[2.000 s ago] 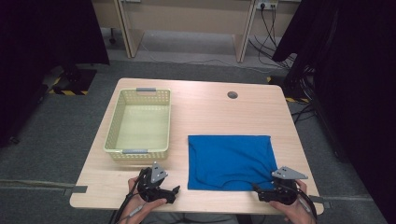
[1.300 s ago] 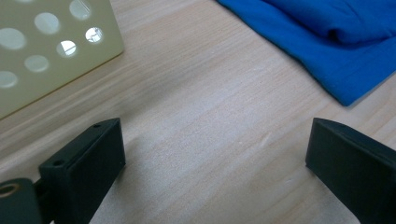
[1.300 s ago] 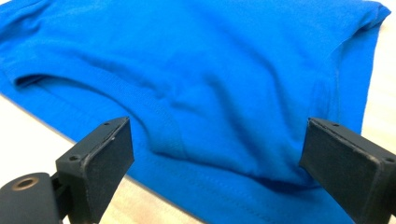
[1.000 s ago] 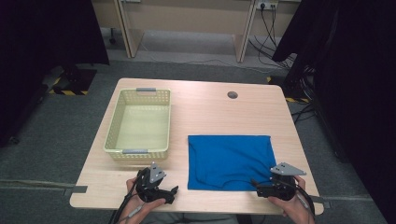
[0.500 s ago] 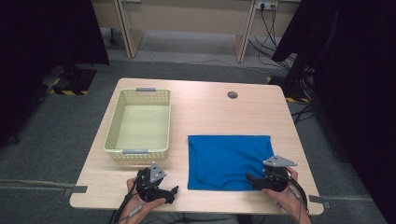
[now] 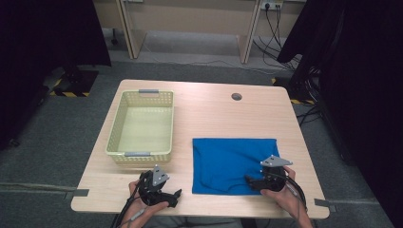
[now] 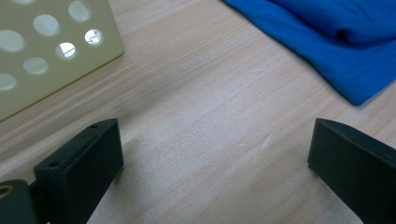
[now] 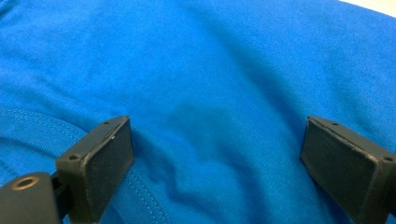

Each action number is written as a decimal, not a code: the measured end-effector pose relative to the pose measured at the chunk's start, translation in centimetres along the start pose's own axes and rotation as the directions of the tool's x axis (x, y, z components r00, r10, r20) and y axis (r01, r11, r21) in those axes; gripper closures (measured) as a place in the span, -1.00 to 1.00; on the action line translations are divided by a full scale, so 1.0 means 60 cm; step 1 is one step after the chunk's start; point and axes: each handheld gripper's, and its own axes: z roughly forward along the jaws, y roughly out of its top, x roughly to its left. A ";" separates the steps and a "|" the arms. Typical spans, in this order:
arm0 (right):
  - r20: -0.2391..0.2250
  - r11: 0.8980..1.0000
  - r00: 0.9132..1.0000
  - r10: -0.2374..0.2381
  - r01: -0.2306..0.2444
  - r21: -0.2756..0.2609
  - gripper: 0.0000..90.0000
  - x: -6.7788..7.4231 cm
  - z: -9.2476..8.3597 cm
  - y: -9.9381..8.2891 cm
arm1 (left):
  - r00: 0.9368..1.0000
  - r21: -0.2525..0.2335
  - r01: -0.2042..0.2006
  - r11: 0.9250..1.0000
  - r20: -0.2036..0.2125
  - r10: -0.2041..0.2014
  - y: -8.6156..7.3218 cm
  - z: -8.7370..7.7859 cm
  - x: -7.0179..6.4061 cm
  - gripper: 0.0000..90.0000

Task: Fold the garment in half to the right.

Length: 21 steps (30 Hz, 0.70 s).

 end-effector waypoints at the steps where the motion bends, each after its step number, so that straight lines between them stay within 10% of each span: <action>1: -0.002 1.000 1.000 -0.002 0.002 0.003 -0.78 -0.002 -0.002 -0.001 | 1.000 0.000 0.001 1.000 -0.001 -0.001 0.000 0.000 0.000 -0.95; 21: 0.005 1.000 1.000 0.014 -0.014 0.024 -0.77 -0.038 -0.032 -0.028 | 1.000 0.008 -0.002 1.000 0.003 0.002 0.001 -0.001 0.001 -0.95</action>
